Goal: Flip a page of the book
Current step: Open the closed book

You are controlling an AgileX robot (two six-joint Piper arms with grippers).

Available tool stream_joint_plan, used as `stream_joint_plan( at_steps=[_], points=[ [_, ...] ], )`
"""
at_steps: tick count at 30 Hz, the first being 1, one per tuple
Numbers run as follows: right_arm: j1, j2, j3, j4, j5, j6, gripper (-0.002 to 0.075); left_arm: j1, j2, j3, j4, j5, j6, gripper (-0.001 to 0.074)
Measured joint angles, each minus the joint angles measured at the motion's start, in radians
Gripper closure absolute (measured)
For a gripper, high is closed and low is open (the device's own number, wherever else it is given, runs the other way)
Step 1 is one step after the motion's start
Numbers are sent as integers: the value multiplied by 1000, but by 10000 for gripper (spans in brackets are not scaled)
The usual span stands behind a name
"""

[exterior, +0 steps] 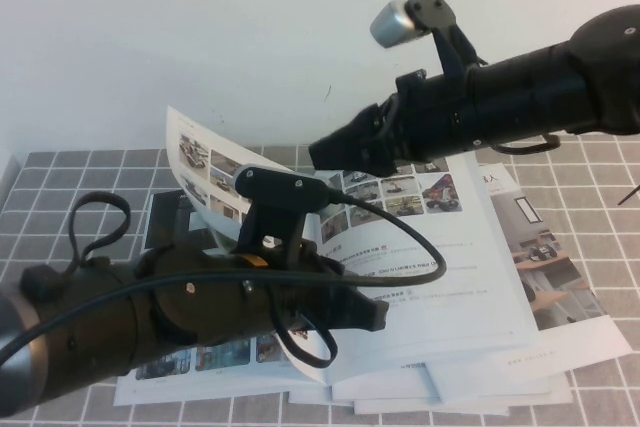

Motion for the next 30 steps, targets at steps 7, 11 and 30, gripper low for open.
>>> stream_joint_plan(
  at_steps=[7, 11, 30],
  points=[
    [0, 56, 0, -327, -22, 125, 466, 2, 0, 0, 0, 68, 0, 738],
    [0, 120, 2, -452, -22, 216, 537, 2, 0, 5, 0, 63, 0, 738],
    [0, 221, 2, -905, 136, 581, 634, 2, 0, 226, -69, -79, -9, 736]
  ],
)
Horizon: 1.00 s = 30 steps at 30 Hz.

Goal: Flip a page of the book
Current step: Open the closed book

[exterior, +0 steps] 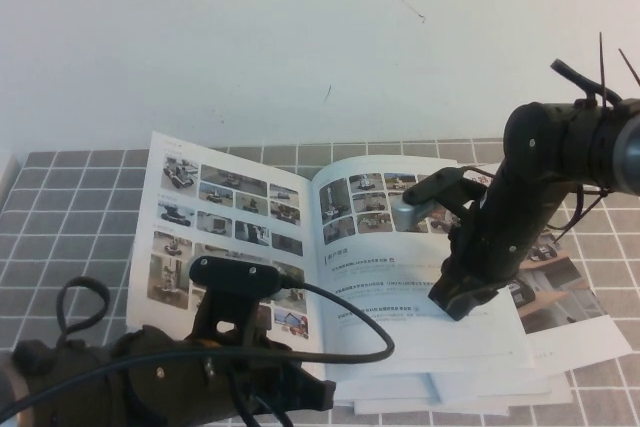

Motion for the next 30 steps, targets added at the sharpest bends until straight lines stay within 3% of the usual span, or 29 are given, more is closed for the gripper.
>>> stream_joint_plan(
  at_steps=[14, 21, 30],
  points=[
    [0, 0, 0, -49, 51, 74, 643, 0, -8, 67, -39, 18, 0, 735],
    [0, 0, 0, -40, 79, 74, 643, 3, -135, 42, -43, 26, 12, 736],
    [0, 0, 0, -6, 128, 78, 643, 158, -83, -44, -43, 31, 69, 736]
  ],
)
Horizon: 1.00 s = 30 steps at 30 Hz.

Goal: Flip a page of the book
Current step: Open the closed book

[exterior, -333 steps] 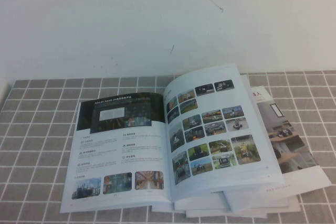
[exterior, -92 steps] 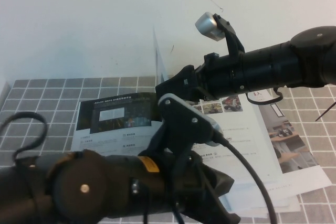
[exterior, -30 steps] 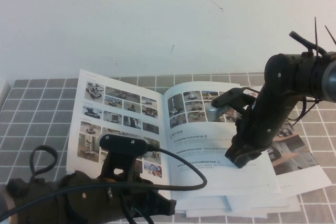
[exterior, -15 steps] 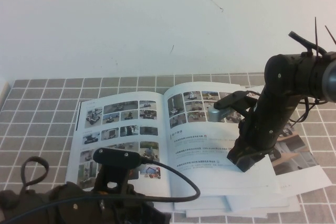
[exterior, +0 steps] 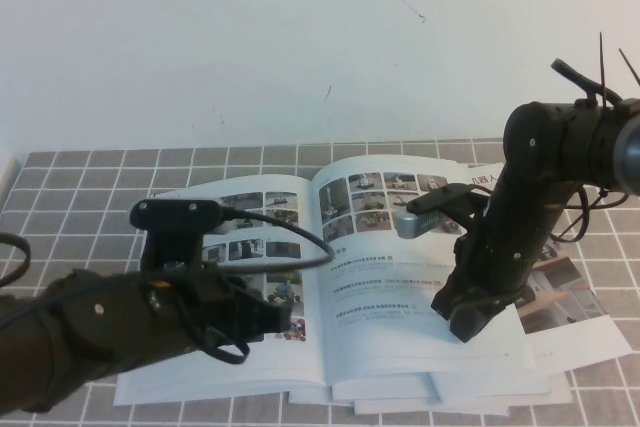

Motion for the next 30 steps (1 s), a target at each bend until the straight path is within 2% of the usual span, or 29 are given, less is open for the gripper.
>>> stream_joint_plan(
  at_steps=[5, 21, 30],
  points=[
    [0, 0, 0, 26, 0, 0, 643, 77, 108, -13, 4, 47, 34, 736],
    [0, 30, -2, 66, -45, 0, 643, 79, 240, -25, 4, 69, 69, 736],
    [0, 16, -4, 69, -43, 0, 643, 79, 133, -26, 6, 87, 72, 736]
  ],
)
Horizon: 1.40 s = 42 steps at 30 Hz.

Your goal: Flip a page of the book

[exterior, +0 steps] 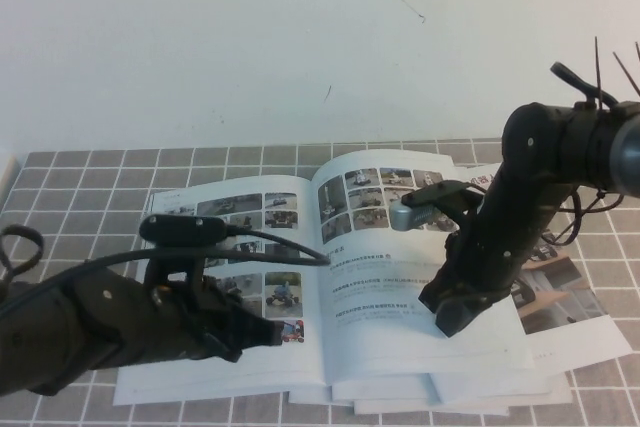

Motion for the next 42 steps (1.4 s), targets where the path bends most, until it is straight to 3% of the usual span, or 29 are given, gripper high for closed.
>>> stream_joint_plan(
  at_steps=[8, 16, 20, 25, 29, 34, 42],
  points=[
    [0, -236, 4, -47, -1, -13, 643, 0, -306, 0, 23, 38, 60, 736],
    [0, -576, 4, -328, 132, 63, 643, 2, -608, 0, 280, 321, 30, 736],
    [0, -752, 4, -490, 192, 147, 643, 2, -743, 0, 596, 450, -193, 737],
    [0, -930, 7, -597, 243, 212, 643, 2, -902, 2, 1076, 518, -624, 737],
    [0, -1094, 58, -610, 249, 240, 643, 2, -1034, 44, 1270, 506, -834, 736],
    [0, -1305, 248, -647, 214, 308, 643, 2, -1162, 155, 1305, 441, -899, 737],
    [0, -1593, 602, -640, 121, 373, 643, 2, -1251, 344, 1173, 272, -924, 737]
  ],
)
